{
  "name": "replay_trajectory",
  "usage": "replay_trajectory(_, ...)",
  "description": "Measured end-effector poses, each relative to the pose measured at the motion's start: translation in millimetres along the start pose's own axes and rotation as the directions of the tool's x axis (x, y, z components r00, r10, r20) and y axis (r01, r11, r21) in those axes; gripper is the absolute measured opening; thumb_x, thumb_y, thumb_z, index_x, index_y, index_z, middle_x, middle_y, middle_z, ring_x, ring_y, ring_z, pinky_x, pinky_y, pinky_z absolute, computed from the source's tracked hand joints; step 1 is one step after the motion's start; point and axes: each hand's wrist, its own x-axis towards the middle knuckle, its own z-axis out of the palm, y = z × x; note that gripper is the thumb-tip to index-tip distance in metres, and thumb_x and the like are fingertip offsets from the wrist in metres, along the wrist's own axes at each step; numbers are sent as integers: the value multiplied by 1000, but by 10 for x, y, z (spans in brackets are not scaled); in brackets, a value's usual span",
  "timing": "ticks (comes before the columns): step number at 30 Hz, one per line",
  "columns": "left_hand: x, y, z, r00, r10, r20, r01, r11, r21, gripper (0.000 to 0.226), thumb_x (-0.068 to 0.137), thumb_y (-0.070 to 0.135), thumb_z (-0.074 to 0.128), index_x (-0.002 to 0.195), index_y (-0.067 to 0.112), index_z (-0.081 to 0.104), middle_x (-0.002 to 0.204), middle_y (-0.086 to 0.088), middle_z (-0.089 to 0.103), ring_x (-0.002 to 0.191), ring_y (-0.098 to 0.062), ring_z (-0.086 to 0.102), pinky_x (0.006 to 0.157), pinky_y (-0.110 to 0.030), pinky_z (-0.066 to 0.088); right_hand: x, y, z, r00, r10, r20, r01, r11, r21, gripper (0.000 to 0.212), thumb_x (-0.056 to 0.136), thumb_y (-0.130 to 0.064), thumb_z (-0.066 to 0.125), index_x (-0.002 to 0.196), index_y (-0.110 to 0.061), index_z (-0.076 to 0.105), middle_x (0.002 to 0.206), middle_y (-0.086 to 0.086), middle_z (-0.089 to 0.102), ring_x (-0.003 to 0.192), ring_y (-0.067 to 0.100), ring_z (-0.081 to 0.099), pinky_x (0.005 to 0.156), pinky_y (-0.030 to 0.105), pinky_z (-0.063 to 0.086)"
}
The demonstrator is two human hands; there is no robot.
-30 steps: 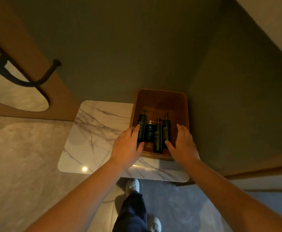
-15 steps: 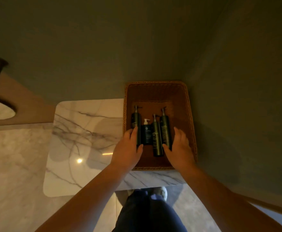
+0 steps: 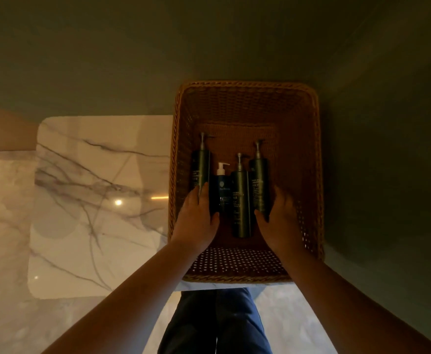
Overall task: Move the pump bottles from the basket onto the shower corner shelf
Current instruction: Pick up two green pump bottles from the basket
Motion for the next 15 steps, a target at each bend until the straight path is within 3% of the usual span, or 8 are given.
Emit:
replay_trajectory(11, 633, -238, 628, 991, -134, 20, 135, 990, -36, 78, 91, 23, 53, 149, 11, 2, 156, -13, 2, 143, -26, 3, 116, -34, 9, 694, 379, 389, 997, 16, 77, -18, 1000, 26, 69, 92, -24, 55, 148, -14, 16, 147, 13, 26, 132, 26, 31, 110, 43, 32)
replay_trajectory(15, 752, -299, 765, 985, -173, -27, 172, 984, -37, 80, 90, 19, 55, 149, 11, 1, 155, -15, -3, 142, -30, 2, 114, -31, 7, 823, 444, 510, 998, 0, 67, -2, 1000, 27, 70, 90, -21, 57, 147, -14, 16, 147, 14, 26, 132, 27, 33, 108, 33, 30)
